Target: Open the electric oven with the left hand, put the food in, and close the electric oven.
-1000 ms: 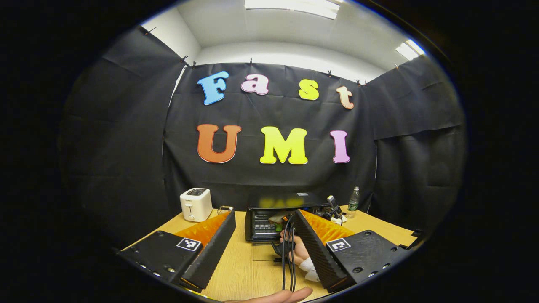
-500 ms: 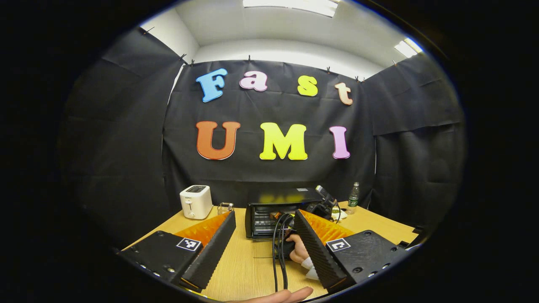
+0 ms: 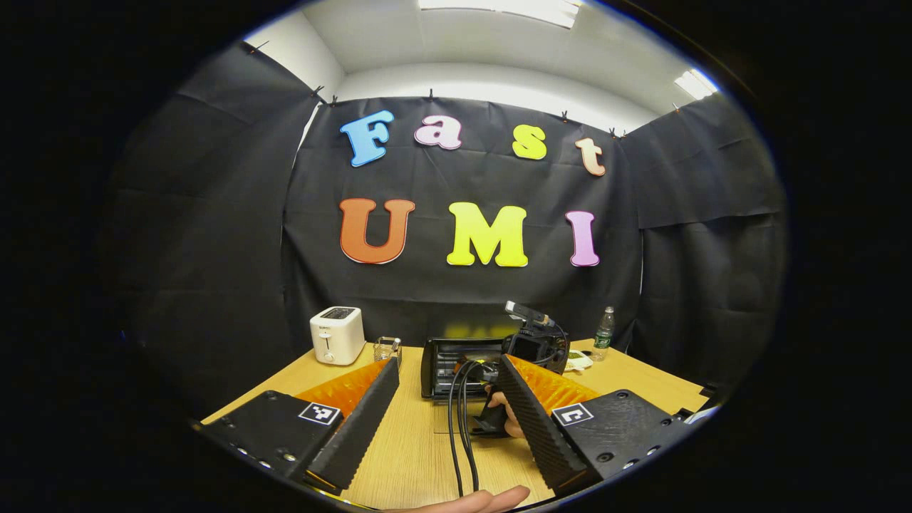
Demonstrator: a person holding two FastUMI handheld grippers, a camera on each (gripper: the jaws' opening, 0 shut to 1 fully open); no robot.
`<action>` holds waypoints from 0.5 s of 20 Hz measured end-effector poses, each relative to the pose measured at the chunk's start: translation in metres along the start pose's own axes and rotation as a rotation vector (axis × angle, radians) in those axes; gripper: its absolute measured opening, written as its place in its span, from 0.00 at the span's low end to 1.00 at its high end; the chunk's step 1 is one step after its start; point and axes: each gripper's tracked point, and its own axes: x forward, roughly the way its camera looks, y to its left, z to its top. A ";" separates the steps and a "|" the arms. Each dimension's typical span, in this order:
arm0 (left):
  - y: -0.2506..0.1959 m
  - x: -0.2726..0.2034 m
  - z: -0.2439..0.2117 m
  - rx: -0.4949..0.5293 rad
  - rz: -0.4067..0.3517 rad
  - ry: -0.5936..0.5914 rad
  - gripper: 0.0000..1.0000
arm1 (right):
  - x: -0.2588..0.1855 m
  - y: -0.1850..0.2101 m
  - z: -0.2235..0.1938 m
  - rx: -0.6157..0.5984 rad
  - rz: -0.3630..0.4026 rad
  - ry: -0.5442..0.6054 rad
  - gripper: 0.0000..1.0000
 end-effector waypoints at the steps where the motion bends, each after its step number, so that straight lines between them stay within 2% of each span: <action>1: 0.000 -0.001 -0.001 0.002 0.001 0.006 0.92 | -0.001 0.002 -0.002 -0.029 -0.002 0.025 0.98; 6: 0.008 0.001 -0.008 -0.006 0.022 0.021 0.92 | -0.017 -0.003 -0.008 -0.198 -0.067 0.131 0.98; 10: 0.010 0.003 -0.021 -0.048 0.019 0.064 0.92 | -0.037 -0.005 -0.013 -0.199 -0.041 0.199 0.98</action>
